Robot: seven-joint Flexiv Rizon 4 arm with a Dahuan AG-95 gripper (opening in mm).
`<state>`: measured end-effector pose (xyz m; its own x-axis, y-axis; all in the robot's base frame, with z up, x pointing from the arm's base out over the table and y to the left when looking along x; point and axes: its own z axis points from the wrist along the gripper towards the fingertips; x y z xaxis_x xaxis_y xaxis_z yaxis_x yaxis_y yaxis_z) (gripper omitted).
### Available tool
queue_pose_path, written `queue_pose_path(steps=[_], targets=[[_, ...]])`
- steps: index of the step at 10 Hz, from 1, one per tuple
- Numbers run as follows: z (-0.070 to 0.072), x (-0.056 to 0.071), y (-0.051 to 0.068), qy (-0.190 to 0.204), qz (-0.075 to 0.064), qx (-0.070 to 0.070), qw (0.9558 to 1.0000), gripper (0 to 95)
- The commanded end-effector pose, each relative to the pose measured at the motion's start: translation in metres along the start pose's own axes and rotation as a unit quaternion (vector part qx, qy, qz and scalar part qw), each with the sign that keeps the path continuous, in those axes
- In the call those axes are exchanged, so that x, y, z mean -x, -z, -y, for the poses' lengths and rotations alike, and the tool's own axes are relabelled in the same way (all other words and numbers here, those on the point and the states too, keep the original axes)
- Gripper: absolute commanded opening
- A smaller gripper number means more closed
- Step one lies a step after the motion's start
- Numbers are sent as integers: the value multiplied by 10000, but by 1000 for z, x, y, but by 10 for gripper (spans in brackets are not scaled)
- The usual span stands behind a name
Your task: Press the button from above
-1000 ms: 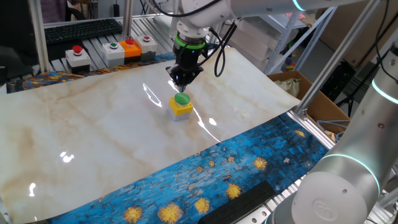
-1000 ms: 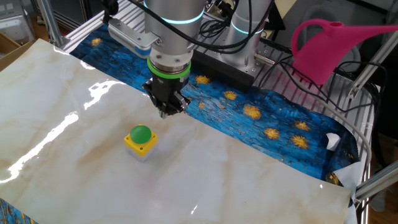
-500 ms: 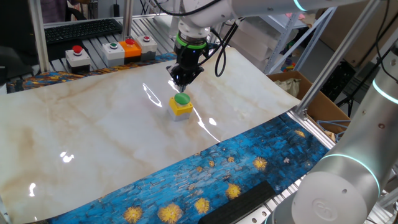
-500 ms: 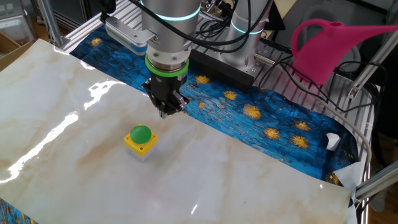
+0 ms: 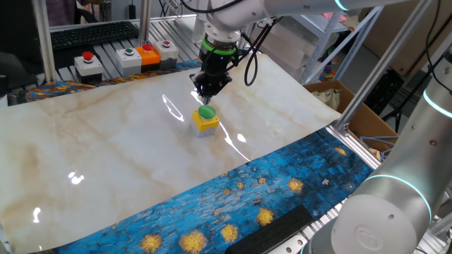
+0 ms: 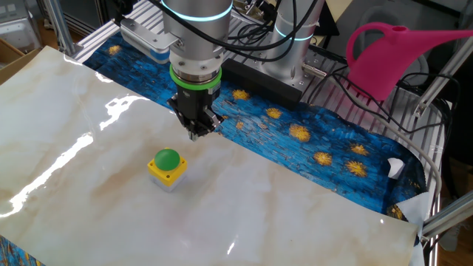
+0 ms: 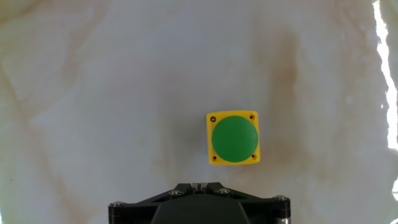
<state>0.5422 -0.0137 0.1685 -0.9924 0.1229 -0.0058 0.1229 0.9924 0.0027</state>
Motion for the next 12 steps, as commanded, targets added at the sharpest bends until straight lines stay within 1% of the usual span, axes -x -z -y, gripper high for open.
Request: queue_pose_path(steps=[1,7,10,12], targets=[[0,0,0,-5,-2,-3,10000,0],[0,1,1,-40,-2,-10,10000,0],[-1,8,2,-95,0,-30,10000,0],[0,11,2,-98,3,-32,9999,0]])
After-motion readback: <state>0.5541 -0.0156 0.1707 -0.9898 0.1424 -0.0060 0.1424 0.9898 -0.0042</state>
